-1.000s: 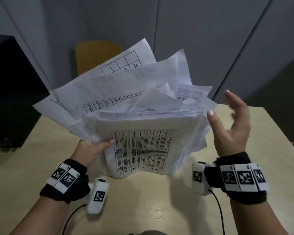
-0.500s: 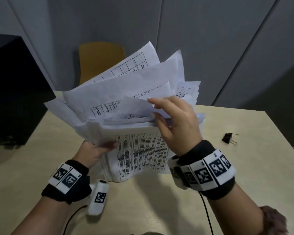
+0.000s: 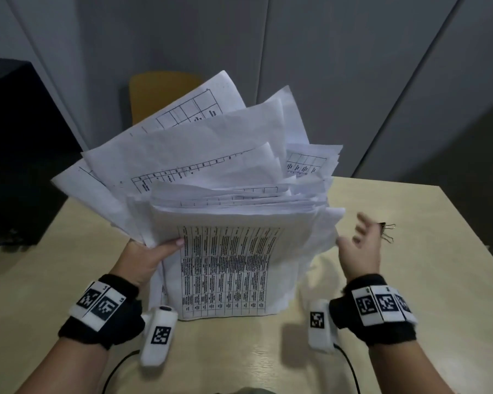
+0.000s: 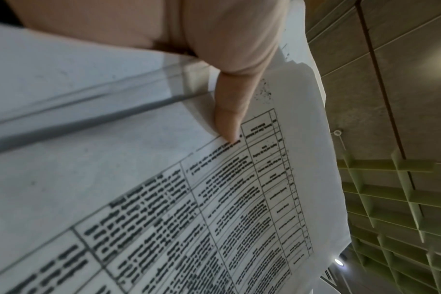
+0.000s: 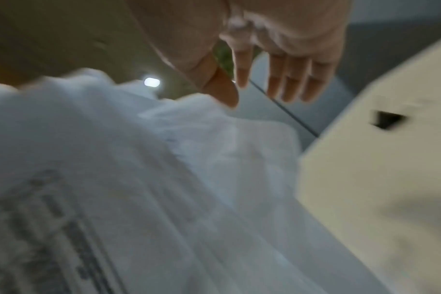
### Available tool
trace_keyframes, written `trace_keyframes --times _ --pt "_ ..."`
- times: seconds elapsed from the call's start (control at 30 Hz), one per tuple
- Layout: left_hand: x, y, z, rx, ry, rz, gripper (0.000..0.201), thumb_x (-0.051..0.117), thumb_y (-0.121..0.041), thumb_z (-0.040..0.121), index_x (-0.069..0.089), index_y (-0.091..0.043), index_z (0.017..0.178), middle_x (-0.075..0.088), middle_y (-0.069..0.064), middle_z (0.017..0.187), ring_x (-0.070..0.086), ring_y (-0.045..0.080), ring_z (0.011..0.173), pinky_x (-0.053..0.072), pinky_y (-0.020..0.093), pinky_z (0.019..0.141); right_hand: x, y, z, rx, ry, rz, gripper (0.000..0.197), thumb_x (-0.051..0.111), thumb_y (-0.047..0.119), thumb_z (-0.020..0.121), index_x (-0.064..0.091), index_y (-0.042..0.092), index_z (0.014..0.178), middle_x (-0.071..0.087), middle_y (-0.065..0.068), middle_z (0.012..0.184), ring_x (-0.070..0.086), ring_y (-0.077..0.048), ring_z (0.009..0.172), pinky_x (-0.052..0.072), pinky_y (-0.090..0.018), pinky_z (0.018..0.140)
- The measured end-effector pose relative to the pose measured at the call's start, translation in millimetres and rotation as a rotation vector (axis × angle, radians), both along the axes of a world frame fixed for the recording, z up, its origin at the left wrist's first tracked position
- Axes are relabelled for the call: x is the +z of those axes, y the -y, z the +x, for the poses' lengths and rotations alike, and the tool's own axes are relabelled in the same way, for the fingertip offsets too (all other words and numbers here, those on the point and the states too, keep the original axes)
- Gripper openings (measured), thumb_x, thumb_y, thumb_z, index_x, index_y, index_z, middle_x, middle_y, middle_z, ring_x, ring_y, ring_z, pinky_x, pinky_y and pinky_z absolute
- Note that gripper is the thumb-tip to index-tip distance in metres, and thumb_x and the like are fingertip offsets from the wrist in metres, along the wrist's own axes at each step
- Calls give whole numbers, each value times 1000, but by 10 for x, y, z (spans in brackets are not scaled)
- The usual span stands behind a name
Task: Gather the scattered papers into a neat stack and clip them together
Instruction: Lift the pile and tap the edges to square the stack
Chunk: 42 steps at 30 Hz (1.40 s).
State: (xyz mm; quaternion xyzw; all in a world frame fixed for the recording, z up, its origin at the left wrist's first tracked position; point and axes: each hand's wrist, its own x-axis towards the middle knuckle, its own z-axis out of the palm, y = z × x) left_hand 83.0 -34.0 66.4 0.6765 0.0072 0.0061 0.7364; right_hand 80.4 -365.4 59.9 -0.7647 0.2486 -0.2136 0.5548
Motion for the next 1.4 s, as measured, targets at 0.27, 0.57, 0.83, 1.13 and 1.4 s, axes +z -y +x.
trace_keyframes --times 0.27,0.57,0.83,1.13,1.4 --pt "-30 -50 -2 9 -91 -8 54 86 -30 54 62 2 90 74 -10 75 68 0 82 41 37 101 -464 97 -10 103 -33 147 26 61 0 83 53 17 65 62 -5 65 59 -24 73 46 -35 69" --pt "41 -36 -81 -66 -79 41 58 86 -23 51 64 -12 104 75 -12 91 68 3 90 44 33 98 420 67 116 366 428 311 48 48 -8 89 63 32 67 65 15 66 58 -3 63 52 -18 60" --pt "-26 -74 -36 -42 5 6 70 90 -51 28 75 -15 86 76 -2 86 70 14 87 56 23 80 1018 20 188 548 566 -21 30 50 -3 86 57 24 76 63 19 72 54 0 69 43 -15 67" --pt "-40 -45 -29 -80 1 -2 62 89 -46 35 75 -19 89 75 -8 93 68 9 95 52 18 84 1121 -130 198 527 618 -178 37 48 -10 86 56 25 78 62 23 72 55 3 70 42 -12 68" --pt "-42 16 -18 7 8 -36 75 91 -50 18 73 -14 81 74 -10 73 69 1 73 52 11 69 1103 -258 212 650 444 -281 43 43 -10 77 57 32 77 60 9 74 57 -20 70 48 -35 66"
